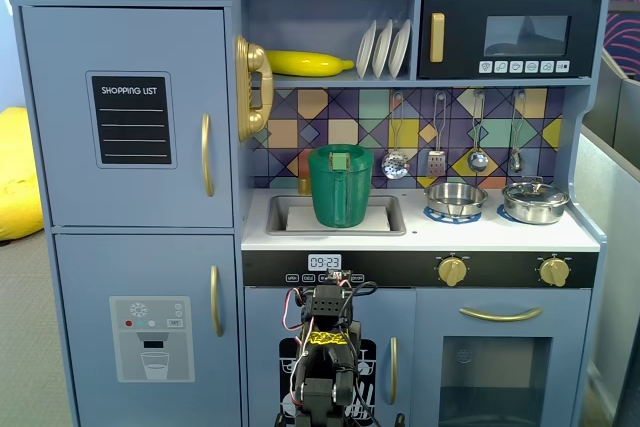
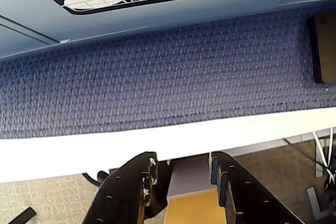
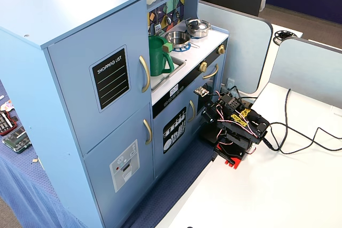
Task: Open the left cabinet door
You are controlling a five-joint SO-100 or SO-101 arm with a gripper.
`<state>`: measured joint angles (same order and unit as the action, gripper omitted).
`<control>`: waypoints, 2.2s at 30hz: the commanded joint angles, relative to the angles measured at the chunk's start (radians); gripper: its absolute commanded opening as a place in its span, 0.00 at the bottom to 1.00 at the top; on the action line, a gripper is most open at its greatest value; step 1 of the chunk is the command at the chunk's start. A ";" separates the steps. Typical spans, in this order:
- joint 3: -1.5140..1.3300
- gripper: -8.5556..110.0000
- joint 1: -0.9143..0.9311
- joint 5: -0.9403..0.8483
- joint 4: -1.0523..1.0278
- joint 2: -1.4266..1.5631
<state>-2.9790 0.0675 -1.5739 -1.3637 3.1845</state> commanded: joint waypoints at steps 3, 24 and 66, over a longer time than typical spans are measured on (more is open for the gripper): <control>-0.018 0.07 0.011 0.049 -0.169 -0.005; 0.594 0.07 -0.563 -0.028 0.512 -0.295; 1.459 0.11 -0.887 -0.264 0.891 -1.035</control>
<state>-1.5631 -0.7716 -1.8300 -0.5614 2.1506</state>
